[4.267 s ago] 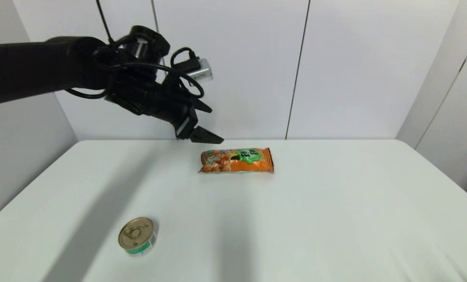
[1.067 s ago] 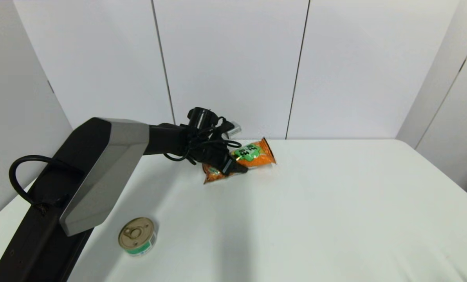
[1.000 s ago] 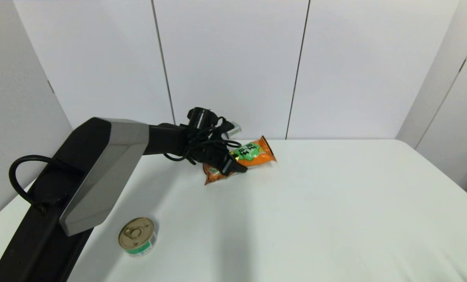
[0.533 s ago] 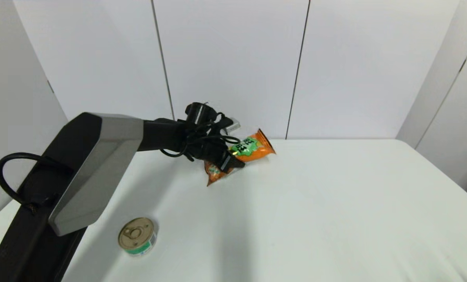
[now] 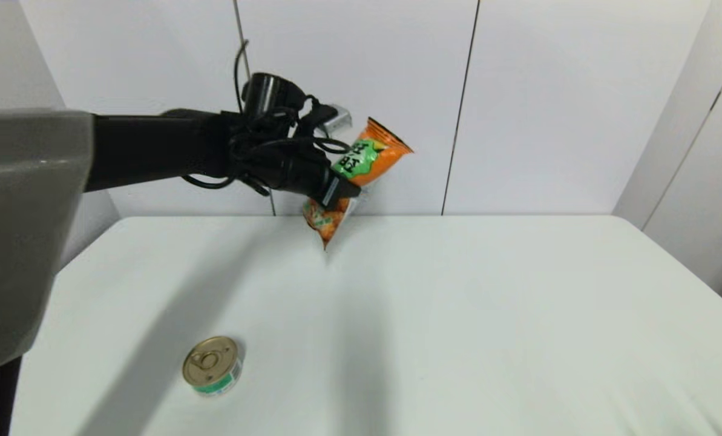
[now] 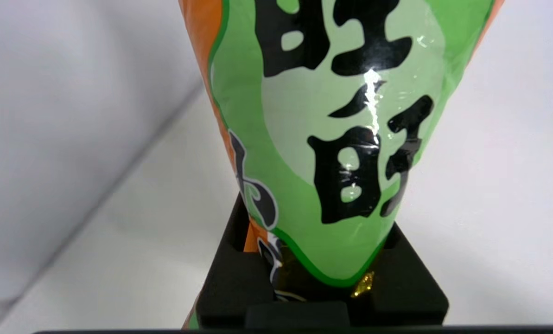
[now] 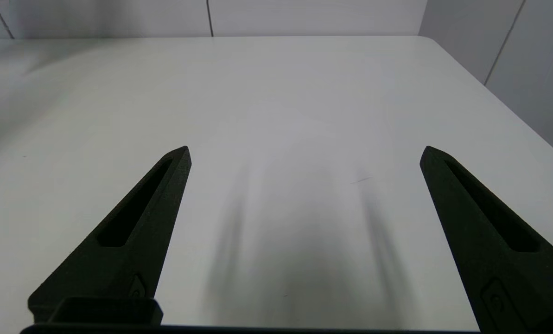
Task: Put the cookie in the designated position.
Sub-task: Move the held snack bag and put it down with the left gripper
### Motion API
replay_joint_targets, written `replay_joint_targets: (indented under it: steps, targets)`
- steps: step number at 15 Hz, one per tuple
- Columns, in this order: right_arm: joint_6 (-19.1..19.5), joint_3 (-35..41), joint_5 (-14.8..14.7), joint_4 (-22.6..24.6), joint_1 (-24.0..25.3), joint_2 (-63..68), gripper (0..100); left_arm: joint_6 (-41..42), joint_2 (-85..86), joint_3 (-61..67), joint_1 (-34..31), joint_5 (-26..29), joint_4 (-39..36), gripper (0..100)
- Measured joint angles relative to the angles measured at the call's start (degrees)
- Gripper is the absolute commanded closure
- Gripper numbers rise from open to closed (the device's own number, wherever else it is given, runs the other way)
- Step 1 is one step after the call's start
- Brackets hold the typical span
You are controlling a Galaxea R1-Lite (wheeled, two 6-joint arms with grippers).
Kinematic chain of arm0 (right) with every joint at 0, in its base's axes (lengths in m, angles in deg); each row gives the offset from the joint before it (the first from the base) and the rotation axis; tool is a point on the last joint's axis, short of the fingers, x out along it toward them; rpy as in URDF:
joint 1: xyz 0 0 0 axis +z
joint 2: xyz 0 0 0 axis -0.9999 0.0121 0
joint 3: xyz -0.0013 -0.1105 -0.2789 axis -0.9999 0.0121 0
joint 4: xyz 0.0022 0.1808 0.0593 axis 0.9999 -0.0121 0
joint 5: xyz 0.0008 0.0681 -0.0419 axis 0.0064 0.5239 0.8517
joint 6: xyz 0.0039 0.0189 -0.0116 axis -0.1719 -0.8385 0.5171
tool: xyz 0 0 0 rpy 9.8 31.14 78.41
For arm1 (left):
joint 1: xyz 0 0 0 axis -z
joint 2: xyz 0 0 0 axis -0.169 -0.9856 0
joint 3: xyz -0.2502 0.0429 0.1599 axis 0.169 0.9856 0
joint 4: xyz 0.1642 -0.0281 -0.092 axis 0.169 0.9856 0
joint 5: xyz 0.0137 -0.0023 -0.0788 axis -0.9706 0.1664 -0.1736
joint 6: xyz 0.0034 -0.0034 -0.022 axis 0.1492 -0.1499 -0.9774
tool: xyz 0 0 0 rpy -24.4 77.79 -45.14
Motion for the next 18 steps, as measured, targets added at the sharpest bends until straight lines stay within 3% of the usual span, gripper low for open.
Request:
replay_joint_targets:
  steps: [7, 18]
  targets:
    - [0.0, 0.0, 0.0, 0.0, 0.0, 0.0, 0, -0.5, 18.7, 12.7, -6.6, -7.4, 1.2, 100]
    - [0.0, 0.0, 0.0, 0.0, 0.0, 0.0, 0, -0.6, 42.6, 47.4, -30.2, -9.1, -4.3, 100]
